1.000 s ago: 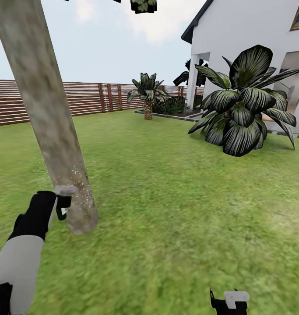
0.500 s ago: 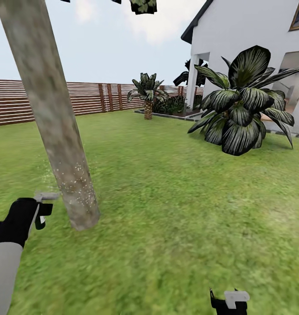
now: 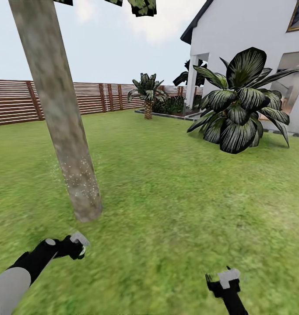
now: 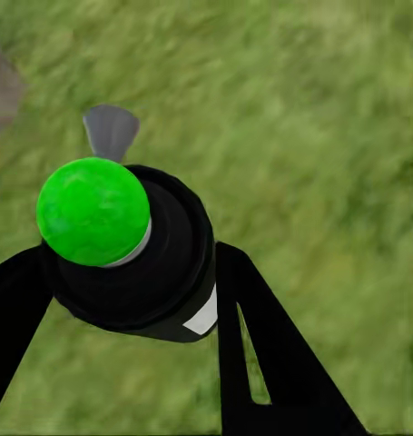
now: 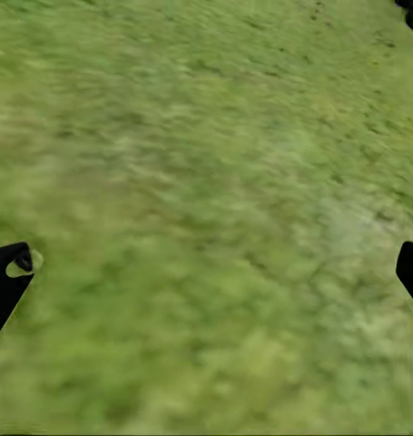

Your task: In the garden, pick up the pesticide atomizer on the floor and spray pesticide onto both trees until each tree trunk is fully covered.

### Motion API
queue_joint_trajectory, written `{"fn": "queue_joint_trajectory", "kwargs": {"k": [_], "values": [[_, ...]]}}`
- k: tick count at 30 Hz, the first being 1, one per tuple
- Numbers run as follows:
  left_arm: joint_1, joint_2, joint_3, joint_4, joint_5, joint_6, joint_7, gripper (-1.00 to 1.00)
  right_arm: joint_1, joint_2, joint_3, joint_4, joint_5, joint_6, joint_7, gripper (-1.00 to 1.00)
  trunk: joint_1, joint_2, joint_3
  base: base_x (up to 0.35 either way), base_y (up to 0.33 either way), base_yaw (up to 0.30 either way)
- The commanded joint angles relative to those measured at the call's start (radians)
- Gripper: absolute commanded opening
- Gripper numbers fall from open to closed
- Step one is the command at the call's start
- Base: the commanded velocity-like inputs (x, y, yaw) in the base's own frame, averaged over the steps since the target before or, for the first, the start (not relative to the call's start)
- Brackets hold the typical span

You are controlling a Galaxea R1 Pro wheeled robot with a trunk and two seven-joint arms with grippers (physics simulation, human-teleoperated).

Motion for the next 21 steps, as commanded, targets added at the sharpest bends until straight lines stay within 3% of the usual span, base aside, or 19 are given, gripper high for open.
{"fn": "queue_joint_trajectory", "kwargs": {"k": [1,3,6,9,12,14,18,21], "values": [[0.0,-0.001,-0.048,-0.001,0.0,-0.006,-0.027,-1.0,-0.01,0.004,-0.001,-0.022,0.045,0.034,0.068,1.0,0.0,0.0,0.0,-0.006,0.0,0.0],[0.0,-0.005,-0.116,-0.004,0.001,-0.01,-0.048,-1.0,-0.056,0.01,-0.001,-0.039,0.081,0.069,0.215,1.0,0.0,0.0,0.0,-0.002,0.0,0.0],[-0.002,-0.034,-0.191,-0.012,0.0,-0.01,-0.089,-1.0,-0.132,0.016,-0.001,-0.044,0.096,0.081,0.449,1.0,0.0,0.0,0.0,0.0,0.0,0.0],[-0.008,-0.066,-0.266,-0.019,-0.003,-0.009,-0.158,-1.0,-0.169,0.019,-0.001,-0.046,0.1,0.082,0.608,1.0,0.0,0.0,0.0,0.0,0.0,0.0],[0.01,-0.083,-0.284,-0.003,-0.017,-0.026,-0.174,-1.0,-0.178,0.036,0.016,-0.063,0.101,0.08,0.623,1.0,0.0,0.0,0.0,0.0,0.0,0.0],[0.017,-0.095,-0.284,-0.014,-0.004,-0.037,-0.174,-1.0,-0.176,0.047,0.028,-0.054,0.101,0.08,0.621,1.0,0.0,0.0,0.0,0.0,0.0,0.0],[0.024,-0.118,-0.272,-0.02,-0.005,-0.06,-0.16,-1.0,-0.175,0.07,0.006,-0.043,0.106,0.081,0.603,1.0,0.0,0.0,0.0,0.0,0.0,0.0],[0.02,-0.135,-0.288,-0.031,-0.011,-0.072,-0.177,-1.0,-0.175,0.07,0.023,-0.044,0.124,0.081,0.615,1.0,0.0,0.0,0.0,0.0,0.0,0.0]]}}
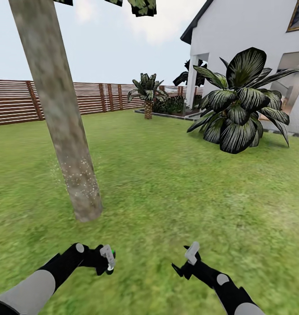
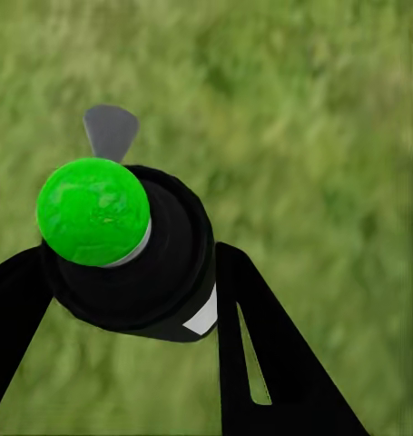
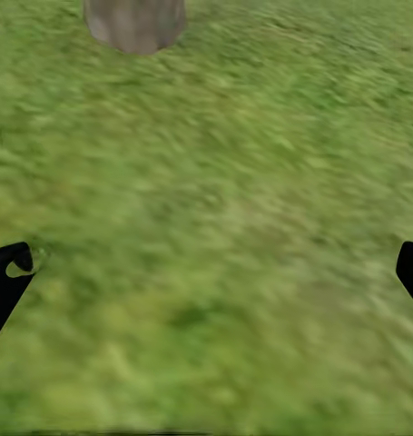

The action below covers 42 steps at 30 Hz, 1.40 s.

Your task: In the garden, pick up the pesticide atomizer on the floor and spray pesticide onto both trees until each tree trunk is fully covered.

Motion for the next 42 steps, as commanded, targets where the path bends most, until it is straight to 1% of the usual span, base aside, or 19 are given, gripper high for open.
{"fn": "queue_joint_trajectory", "kwargs": {"k": [1,3,10,11,15,16,19,22,24,25,28,30,33,36,39,41,42], "values": [[-0.002,-0.006,-0.006,-0.001,-0.002,0.0,-0.006,-1.0,0.0,0.0,0.006,-0.001,0.006,0.0,0.006,1.0,0.0,0.0,0.0,0.0,0.0,0.0],[-0.005,-0.017,-0.017,-0.003,-0.005,0.0,-0.017,-1.0,-0.001,0.001,0.017,-0.005,0.017,0.0,0.017,1.0,0.0,0.0,0.0,0.0,0.0,0.0],[-0.005,-0.057,-0.057,-0.002,-0.041,0.0,-0.056,-1.0,-0.001,0.001,0.056,-0.044,0.056,0.002,0.056,1.0,0.0,0.0,0.0,0.0,0.0,0.0],[-0.005,-0.088,-0.065,-0.002,-0.17,0.001,-0.322,-1.0,-0.001,0.001,0.176,-0.089,0.059,0.002,0.319,1.0,0.0,0.0,0.0,0.0,0.0,0.0],[-0.005,-0.099,-0.066,-0.002,-0.174,0.004,-0.325,-1.0,-0.001,0.001,0.176,-0.09,0.059,0.002,0.327,1.0,0.0,0.0,0.0,0.0,0.0,0.0],[-0.006,-0.1,-0.066,-0.002,-0.175,0.005,-0.326,-1.0,-0.001,0.001,0.176,-0.09,0.059,0.002,0.328,-1.0,0.0,0.0,0.0,0.0,0.0,0.0],[-0.007,-0.104,-0.066,-0.002,-0.175,0.008,-0.325,-1.0,-0.001,0.001,0.176,-0.091,0.058,0.002,0.328,-1.0,0.0,0.0,0.0,0.0,0.0,0.0],[-0.009,-0.117,-0.066,-0.002,-0.176,0.01,-0.322,-1.0,-0.001,0.006,0.177,-0.092,0.058,0.002,0.328,-1.0,0.0,0.0,0.0,0.0,0.0,0.0],[-0.009,-0.13,-0.066,-0.002,-0.177,0.01,-0.319,-1.0,-0.001,0.011,0.178,-0.101,0.057,0.002,0.329,-1.0,0.0,0.0,0.0,0.0,0.0,0.0],[-0.009,-0.136,-0.066,-0.002,-0.179,0.011,-0.318,-1.0,-0.001,0.016,0.179,-0.112,0.057,0.002,0.329,-1.0,0.0,0.0,0.0,0.0,0.0,0.0],[-0.01,-0.148,-0.066,-0.003,-0.183,0.011,-0.317,-1.0,-0.001,0.064,0.179,-0.131,0.057,0.002,0.332,-1.0,0.0,0.0,0.0,0.0,0.0,0.0],[-0.01,-0.151,-0.066,-0.004,-0.183,0.012,-0.315,-1.0,-0.001,0.083,0.18,-0.134,0.057,0.002,0.333,-1.0,0.0,0.0,0.0,0.0,0.0,0.0],[-0.011,-0.153,-0.066,-0.004,-0.183,0.012,-0.307,-1.0,-0.001,0.1,0.18,-0.135,0.057,0.003,0.333,-1.0,0.0,0.0,0.0,0.0,0.0,0.0],[-0.011,-0.154,-0.065,-0.004,-0.182,0.013,-0.278,-1.0,-0.001,0.116,0.18,-0.135,0.057,0.003,0.333,-1.0,0.0,0.0,0.0,0.0,0.0,0.0],[-0.011,-0.158,-0.064,-0.005,-0.18,0.012,-0.268,-1.0,-0.001,0.12,0.18,-0.134,0.057,0.003,0.333,-1.0,0.0,0.0,0.0,0.0,0.0,0.0],[-0.011,-0.167,-0.064,-0.005,-0.18,0.012,-0.255,-1.0,-0.001,0.121,0.18,-0.133,0.057,0.003,0.333,-1.0,0.0,0.0,0.0,0.0,0.0,0.0],[-0.011,-0.176,-0.063,-0.005,-0.18,0.012,-0.246,-1.0,-0.001,0.121,0.18,-0.133,0.057,0.003,0.333,-1.0,0.0,0.0,0.0,0.0,0.0,0.0]]}}
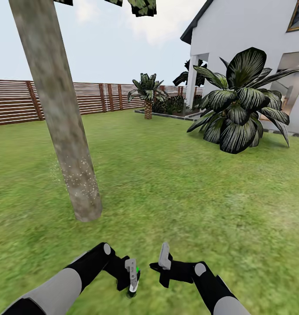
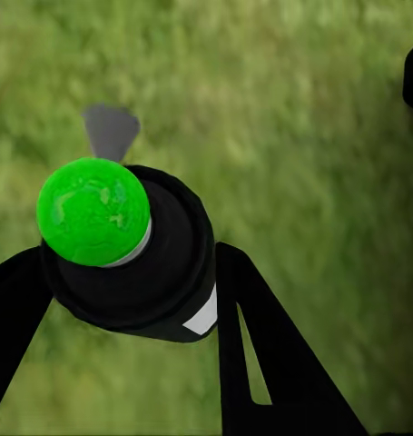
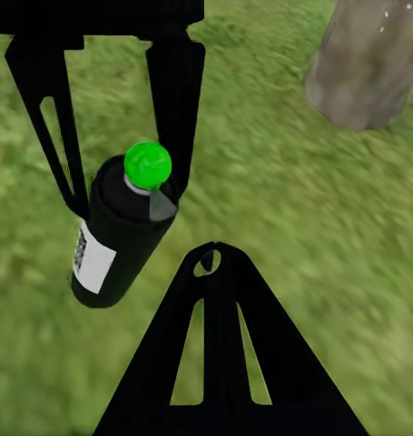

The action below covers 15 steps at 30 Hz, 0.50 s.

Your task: In the garden, pick up the pesticide atomizer on the floor and spray pesticide onto both trees until each tree trunk is fully covered.

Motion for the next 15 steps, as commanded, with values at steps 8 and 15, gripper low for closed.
{"fn": "queue_joint_trajectory", "kwargs": {"k": [8,15], "values": [[0.0,-0.034,0.0,0.0,0.003,-0.003,0.006,-1.0,0.0,0.0,0.0,0.0,0.0,0.0,0.001,-1.0,0.0,0.0,0.0,0.0,0.0,0.0],[0.0,-0.041,0.003,0.0,0.007,-0.007,0.034,-1.0,0.0,0.0,0.0,-0.001,0.0,0.0,0.001,-1.0,0.0,0.0,0.0,0.0,0.0,0.0]]}}
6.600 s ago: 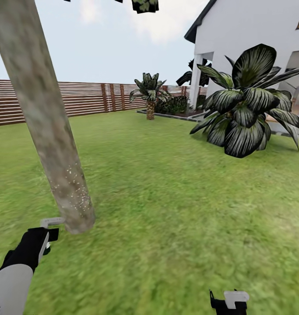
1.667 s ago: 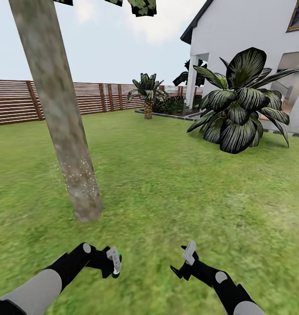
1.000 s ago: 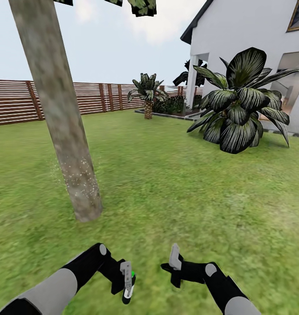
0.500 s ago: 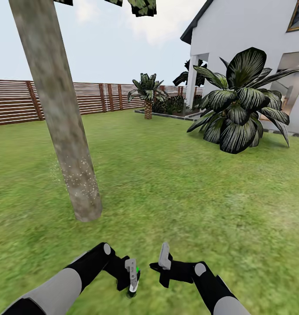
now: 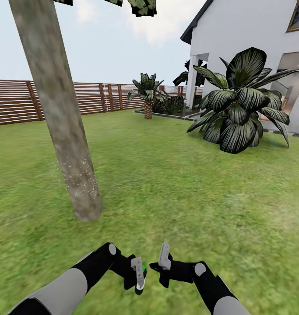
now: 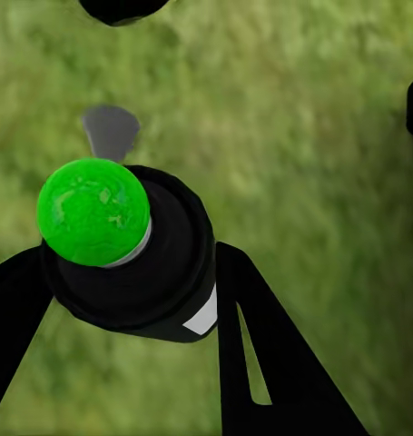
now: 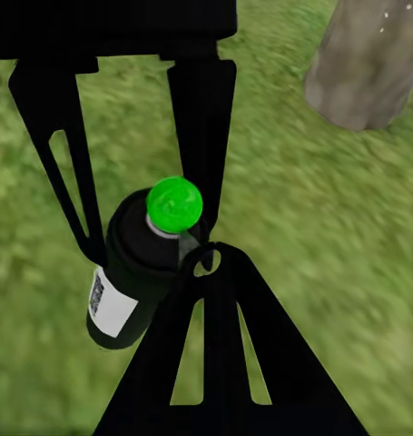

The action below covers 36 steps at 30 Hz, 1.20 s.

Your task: In the garden, pick up the pesticide atomizer on the floor and spray pesticide onto both trees until each tree trunk is fully covered.

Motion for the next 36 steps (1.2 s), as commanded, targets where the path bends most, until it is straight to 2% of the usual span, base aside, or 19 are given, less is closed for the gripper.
{"fn": "queue_joint_trajectory", "kwargs": {"k": [1,15,21,36], "values": [[0.0,0.0,0.0,0.0,0.001,-0.001,0.002,-1.0,0.0,0.0,0.0,0.0,0.0,0.0,-0.001,-1.0,0.0,0.0,0.0,0.0,0.0,0.0],[0.001,-0.002,0.005,0.001,0.011,-0.012,-0.002,-1.0,0.0,-0.001,0.001,-0.001,0.0,0.0,0.0,-1.0,0.0,0.0,0.0,0.0,0.0,0.0],[0.002,-0.011,0.005,0.004,0.011,-0.056,-0.004,-1.0,0.0,-0.002,0.0,-0.001,0.0,0.0,0.0,-1.0,0.0,0.0,0.0,0.0,0.0,0.0],[0.002,-0.021,0.005,0.003,0.011,-0.058,-0.003,-1.0,0.0,-0.002,0.001,-0.001,0.0,0.0,0.0,-1.0,0.0,0.0,0.0,0.0,0.0,0.0]]}}
